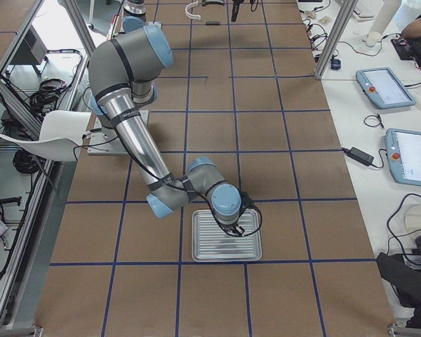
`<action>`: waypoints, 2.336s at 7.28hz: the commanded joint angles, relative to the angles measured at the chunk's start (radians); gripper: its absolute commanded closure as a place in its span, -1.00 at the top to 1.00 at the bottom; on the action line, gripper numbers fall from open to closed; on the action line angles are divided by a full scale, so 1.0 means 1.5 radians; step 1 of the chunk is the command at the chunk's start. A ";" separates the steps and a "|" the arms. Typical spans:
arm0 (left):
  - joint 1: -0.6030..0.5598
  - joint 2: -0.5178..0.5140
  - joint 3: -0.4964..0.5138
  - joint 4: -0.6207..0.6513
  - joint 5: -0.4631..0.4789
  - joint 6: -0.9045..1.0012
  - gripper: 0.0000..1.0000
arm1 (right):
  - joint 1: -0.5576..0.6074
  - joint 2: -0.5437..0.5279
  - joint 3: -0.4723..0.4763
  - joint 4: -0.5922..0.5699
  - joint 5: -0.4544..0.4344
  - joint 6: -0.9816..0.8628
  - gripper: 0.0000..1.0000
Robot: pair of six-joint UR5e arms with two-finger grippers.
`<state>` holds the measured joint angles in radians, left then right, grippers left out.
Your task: Place bearing gear from tray to pile
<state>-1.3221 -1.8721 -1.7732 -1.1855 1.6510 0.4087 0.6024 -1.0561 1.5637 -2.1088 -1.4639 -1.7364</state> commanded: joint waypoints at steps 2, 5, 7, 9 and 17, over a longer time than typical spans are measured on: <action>0.203 0.042 -0.089 0.013 -0.001 0.225 -0.92 | 0.159 -0.151 0.004 0.119 -0.012 0.239 -0.95; 0.309 0.019 -0.157 0.122 -0.003 0.311 -0.90 | 0.450 -0.188 0.001 0.123 -0.079 0.655 -0.93; 0.312 0.013 -0.172 0.133 -0.004 0.310 -0.63 | 0.649 -0.139 -0.003 0.109 -0.072 0.970 -0.93; 0.308 0.010 -0.163 0.133 -0.008 0.285 0.68 | 0.764 -0.040 -0.004 -0.040 -0.052 1.197 -0.83; 0.032 0.011 -0.056 0.131 -0.061 0.084 1.00 | 0.888 0.049 0.004 -0.063 -0.054 1.347 0.99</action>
<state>-1.1763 -1.8585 -1.8600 -0.9918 1.5596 0.6392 1.9303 -0.9818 1.5712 -2.2034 -1.5430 0.2893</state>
